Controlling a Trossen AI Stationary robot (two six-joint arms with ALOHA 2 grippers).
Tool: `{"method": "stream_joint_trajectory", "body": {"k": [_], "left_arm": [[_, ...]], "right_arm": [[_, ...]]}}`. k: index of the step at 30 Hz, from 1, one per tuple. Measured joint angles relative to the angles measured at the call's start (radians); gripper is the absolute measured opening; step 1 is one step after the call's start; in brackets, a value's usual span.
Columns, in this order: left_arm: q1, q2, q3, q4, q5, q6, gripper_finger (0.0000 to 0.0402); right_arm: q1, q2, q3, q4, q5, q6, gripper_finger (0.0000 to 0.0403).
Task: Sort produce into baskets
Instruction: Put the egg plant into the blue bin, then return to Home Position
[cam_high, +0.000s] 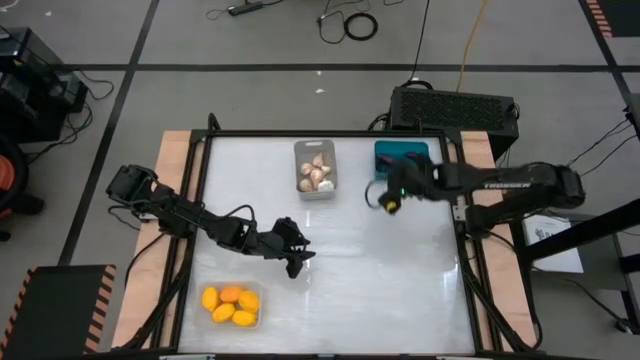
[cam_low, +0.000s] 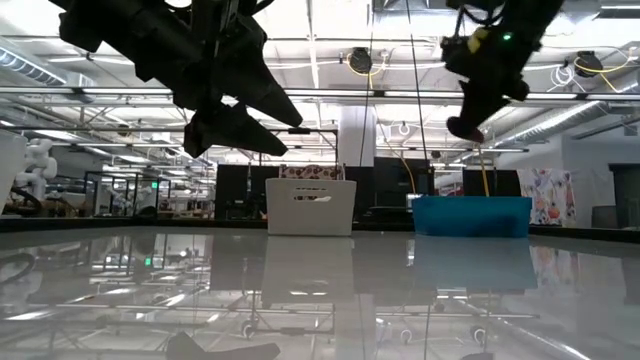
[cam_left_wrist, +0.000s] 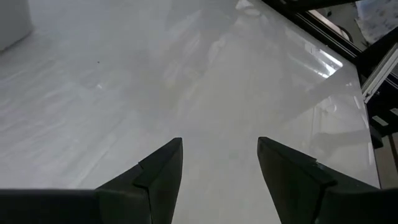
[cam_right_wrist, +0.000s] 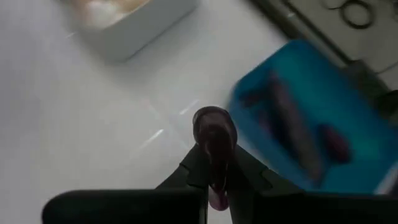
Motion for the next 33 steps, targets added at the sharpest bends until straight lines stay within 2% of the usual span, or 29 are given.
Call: {"method": "stream_joint_trajectory", "body": {"k": [7,13,19,24,31,33], "left_arm": [[-0.002,0.000,0.000,0.000,0.000,-0.001,0.0215],[-0.030,0.000,0.000,0.001,0.005,-0.002,0.0215],[-0.063,0.000,0.000,0.000,0.008,-0.028,0.0215],[-0.085,0.000,0.000,-0.002,-0.005,-0.029,0.0215],[-0.091,-0.001,0.000,-0.003,-0.011,-0.029,0.0215],[-0.091,-0.001,0.000,-0.003,-0.012,-0.028,0.0215]], "right_arm": [[-0.264,0.004,0.018,0.056,0.001,-0.190,0.0021],[-0.415,0.029,0.018,0.063,-0.030,-0.283,0.0038],[-0.503,0.056,0.018,0.075,-0.059,-0.366,0.0079],[-0.559,0.068,0.018,0.092,-0.059,-0.373,0.0109],[-0.574,0.063,0.018,0.111,-0.060,-0.376,0.0145],[-0.572,0.063,0.018,0.111,-0.091,-0.371,0.0152]]}}
